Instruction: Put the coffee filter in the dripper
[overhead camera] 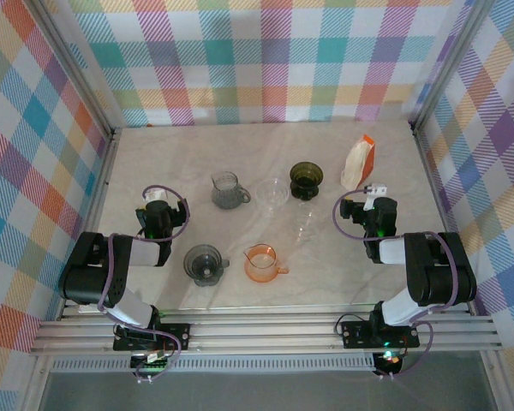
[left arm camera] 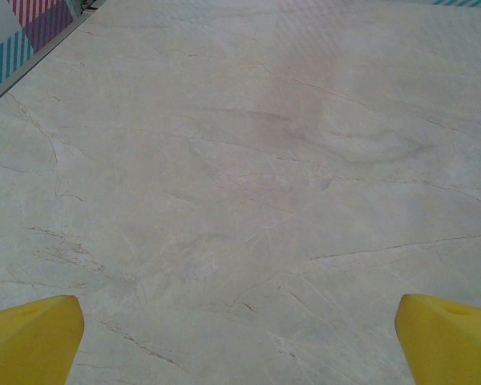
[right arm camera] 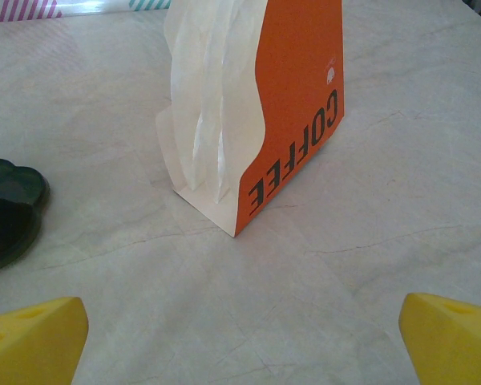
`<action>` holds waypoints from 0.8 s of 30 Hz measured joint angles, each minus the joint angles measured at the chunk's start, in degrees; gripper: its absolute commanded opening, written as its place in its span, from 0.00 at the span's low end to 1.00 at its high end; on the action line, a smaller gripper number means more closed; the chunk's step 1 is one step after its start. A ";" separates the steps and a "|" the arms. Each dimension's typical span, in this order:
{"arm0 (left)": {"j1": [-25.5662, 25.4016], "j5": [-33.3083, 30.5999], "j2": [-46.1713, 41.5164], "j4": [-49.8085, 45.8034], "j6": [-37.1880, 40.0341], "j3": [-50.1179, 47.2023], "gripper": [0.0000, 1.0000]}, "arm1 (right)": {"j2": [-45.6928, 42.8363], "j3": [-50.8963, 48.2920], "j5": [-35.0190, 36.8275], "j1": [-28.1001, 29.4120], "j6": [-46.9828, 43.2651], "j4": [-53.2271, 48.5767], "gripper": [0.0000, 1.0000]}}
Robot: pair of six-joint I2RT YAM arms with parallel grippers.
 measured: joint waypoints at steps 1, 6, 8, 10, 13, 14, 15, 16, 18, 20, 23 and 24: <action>0.00 0.00 0.02 0.00 0.00 0.00 1.00 | 0.00 0.00 0.00 0.00 0.00 0.00 0.99; 0.00 0.00 0.02 0.00 0.00 0.00 1.00 | 0.00 0.00 -0.02 -0.02 0.00 -0.02 0.99; 0.00 0.00 0.02 0.00 0.00 0.00 1.00 | 0.00 0.00 -0.09 -0.04 0.04 -0.02 0.99; 0.00 0.00 0.02 0.00 0.00 0.00 1.00 | 0.00 0.00 -0.31 -0.09 0.17 -0.02 0.99; 0.00 -0.15 0.00 -0.09 -0.02 0.00 1.00 | -1.31 1.92 -0.42 0.04 0.17 -5.66 0.99; 0.00 -0.31 -0.02 -0.07 -0.02 0.00 1.00 | -2.34 3.58 -0.22 0.11 0.22 -9.33 0.99; 0.00 -0.46 -0.07 -0.07 -0.02 0.00 1.00 | -3.48 5.97 0.24 0.13 0.52 -13.40 0.99; 0.00 -0.57 -0.13 -0.04 -0.04 -0.02 1.00 | -4.52 8.39 0.85 0.31 1.16 -16.52 0.99; 0.00 -0.66 -0.39 0.15 -0.02 -0.11 1.00 | -6.82 11.98 2.21 0.70 2.40 -20.59 0.99; 0.00 -0.66 -0.81 1.01 -0.02 -0.70 1.00 | -9.51 13.33 3.67 1.36 3.80 -23.19 0.99; -0.02 -0.48 -2.05 1.16 0.00 -2.01 1.00 | -13.03 13.90 6.10 2.71 6.05 -28.02 0.99; -0.04 -0.66 -3.06 -0.04 -0.04 -2.10 1.00 | -13.73 14.29 7.21 3.32 6.73 -30.23 0.99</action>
